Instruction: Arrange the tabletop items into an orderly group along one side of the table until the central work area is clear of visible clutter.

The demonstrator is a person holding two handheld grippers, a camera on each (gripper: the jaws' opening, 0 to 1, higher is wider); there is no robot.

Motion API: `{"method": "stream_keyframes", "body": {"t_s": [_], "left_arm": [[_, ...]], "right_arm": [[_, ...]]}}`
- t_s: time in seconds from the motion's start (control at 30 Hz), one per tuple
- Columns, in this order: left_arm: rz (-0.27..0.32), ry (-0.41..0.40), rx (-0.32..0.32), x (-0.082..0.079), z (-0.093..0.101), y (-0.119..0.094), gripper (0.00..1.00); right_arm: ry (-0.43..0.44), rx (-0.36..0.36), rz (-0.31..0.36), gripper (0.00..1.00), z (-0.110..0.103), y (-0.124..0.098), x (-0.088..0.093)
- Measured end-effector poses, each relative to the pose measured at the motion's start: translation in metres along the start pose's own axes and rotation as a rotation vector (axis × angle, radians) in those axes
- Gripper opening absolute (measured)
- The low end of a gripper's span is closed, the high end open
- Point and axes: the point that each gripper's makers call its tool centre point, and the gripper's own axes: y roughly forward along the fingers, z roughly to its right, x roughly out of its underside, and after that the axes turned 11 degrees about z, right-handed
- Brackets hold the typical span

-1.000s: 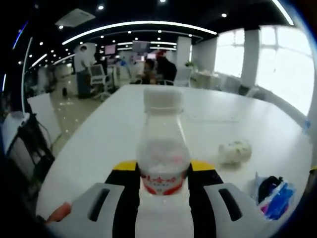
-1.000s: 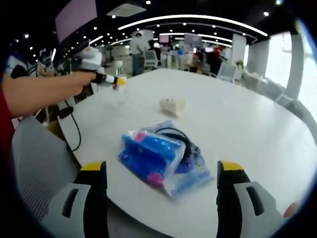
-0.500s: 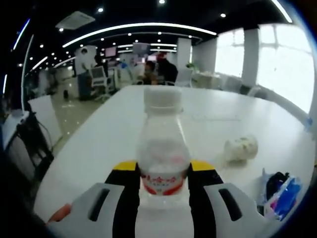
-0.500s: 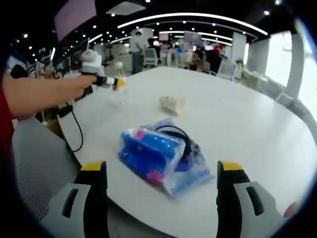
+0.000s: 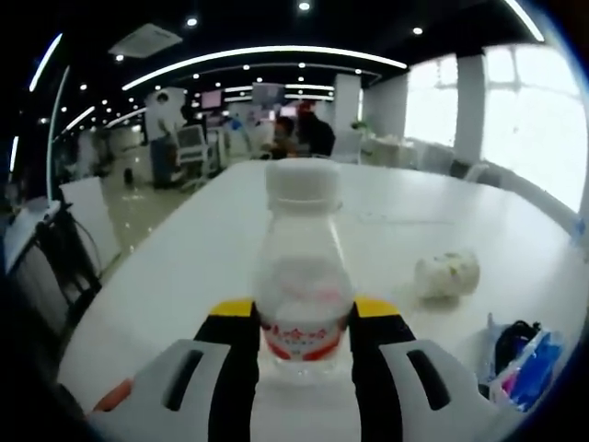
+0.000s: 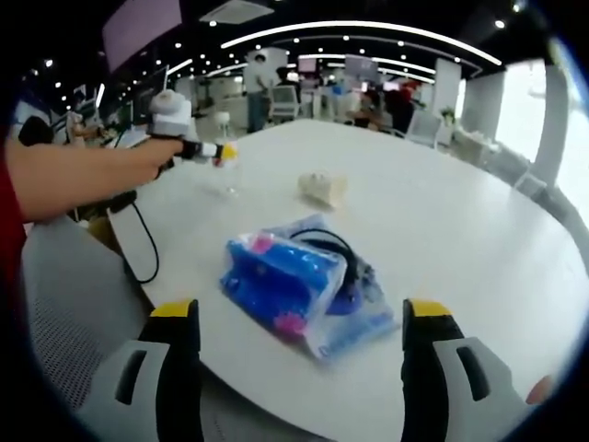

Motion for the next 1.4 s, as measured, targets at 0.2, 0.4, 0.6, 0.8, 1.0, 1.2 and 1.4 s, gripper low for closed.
{"method": "stream_keyframes", "body": {"t_s": [0.2, 0.4, 0.6, 0.8, 1.0, 1.2, 1.4], "left_arm": [[-0.002, -0.014, -0.050, 0.003, 0.002, -0.002, 0.36], [-0.009, -0.004, -0.063, 0.003, 0.007, -0.001, 0.36], [-0.007, 0.013, -0.053, 0.004, 0.007, -0.001, 0.36], [-0.010, 0.027, -0.055, 0.003, 0.006, 0.000, 0.47], [0.003, 0.033, -0.055, -0.004, 0.006, -0.002, 0.50], [0.016, 0.022, -0.043, -0.007, 0.008, -0.005, 0.55], [0.035, 0.028, -0.033, -0.015, 0.010, -0.016, 0.55]], "right_arm": [[-0.007, -0.009, -0.011, 0.89, -0.002, 0.001, 0.002], [-0.007, -0.014, -0.013, 0.88, -0.003, 0.000, 0.002], [-0.007, -0.021, -0.014, 0.88, -0.003, 0.000, 0.002], [-0.008, -0.027, -0.016, 0.88, -0.005, 0.001, 0.003], [-0.007, -0.028, -0.012, 0.88, -0.005, 0.001, 0.002], [-0.007, -0.029, -0.009, 0.88, -0.005, 0.000, 0.001], [-0.012, -0.030, -0.008, 0.88, -0.005, 0.000, 0.001]]}}
